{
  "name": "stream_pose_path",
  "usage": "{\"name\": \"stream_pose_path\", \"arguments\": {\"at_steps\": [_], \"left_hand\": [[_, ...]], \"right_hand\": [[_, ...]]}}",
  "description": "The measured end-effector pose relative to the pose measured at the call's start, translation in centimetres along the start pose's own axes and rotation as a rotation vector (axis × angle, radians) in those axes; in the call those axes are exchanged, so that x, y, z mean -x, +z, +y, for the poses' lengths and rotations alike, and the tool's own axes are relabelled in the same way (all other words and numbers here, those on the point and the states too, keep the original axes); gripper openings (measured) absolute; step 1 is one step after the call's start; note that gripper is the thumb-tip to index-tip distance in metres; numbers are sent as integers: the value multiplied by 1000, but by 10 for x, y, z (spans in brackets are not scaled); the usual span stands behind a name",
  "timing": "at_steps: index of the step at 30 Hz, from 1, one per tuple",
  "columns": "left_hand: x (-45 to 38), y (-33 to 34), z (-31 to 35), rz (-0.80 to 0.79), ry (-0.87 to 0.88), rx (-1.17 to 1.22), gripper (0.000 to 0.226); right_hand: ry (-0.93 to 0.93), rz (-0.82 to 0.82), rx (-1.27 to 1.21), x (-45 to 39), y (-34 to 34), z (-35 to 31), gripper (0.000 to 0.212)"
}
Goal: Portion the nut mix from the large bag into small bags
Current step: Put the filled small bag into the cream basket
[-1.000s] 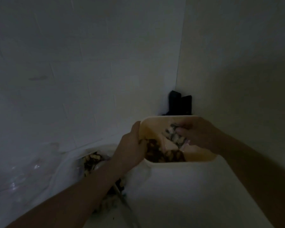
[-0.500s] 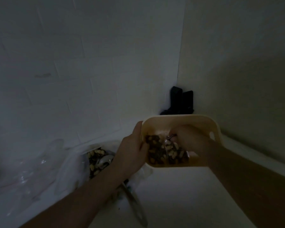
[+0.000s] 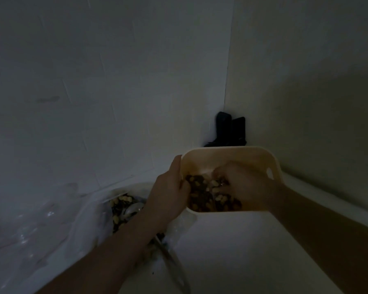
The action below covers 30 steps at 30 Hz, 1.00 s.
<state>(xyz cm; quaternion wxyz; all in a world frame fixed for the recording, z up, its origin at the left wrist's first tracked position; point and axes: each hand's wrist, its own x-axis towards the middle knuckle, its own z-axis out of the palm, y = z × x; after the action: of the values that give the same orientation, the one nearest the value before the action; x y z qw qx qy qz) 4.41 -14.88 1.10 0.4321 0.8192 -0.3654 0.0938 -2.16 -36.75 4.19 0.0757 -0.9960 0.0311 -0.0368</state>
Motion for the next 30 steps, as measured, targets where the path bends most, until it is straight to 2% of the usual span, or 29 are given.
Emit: {"name": "stream_pose_path", "arguments": {"at_steps": [1,2,5,7,11,13,16,19,21,23,26,28,30], "left_hand": [[0,-1,0,-15,9,5,39],[0,-1,1,-29,19,4,40],[-5,-2,2,-54,9,-40,47],[-7,-2,2,-68,-6,-59,50],[-8,0,0,-32,-51,-21,41],[-9,3,2,-5,-74,-17,36],[-11,7,2,18,-88,-7,41],[-19,9,-1,29,-163,-16,60],[-28,10,-3,24,-226,-28,64],[-37,9,-2,31,-266,-42,64],[-37,-3,2,39,-221,-48,57],[-23,-15,3,34,-147,-55,53],[2,-30,-1,47,-46,-89,45]], "right_hand": [[-7,-56,-91,-3,3,0,26],[-10,-90,-80,-8,9,3,30],[-10,-62,53,-24,26,10,36],[-10,-58,26,-29,27,10,33],[-40,-104,-55,-24,15,8,36],[-16,-89,-181,-13,7,7,37],[44,14,-341,-3,-4,8,39],[3,176,-347,13,-16,-7,23],[-76,144,-355,26,-17,-22,19],[-162,127,-266,34,-9,-37,29],[-260,328,18,30,11,-43,30],[-242,448,40,23,25,-43,18],[-182,527,60,16,37,-42,14]]}}
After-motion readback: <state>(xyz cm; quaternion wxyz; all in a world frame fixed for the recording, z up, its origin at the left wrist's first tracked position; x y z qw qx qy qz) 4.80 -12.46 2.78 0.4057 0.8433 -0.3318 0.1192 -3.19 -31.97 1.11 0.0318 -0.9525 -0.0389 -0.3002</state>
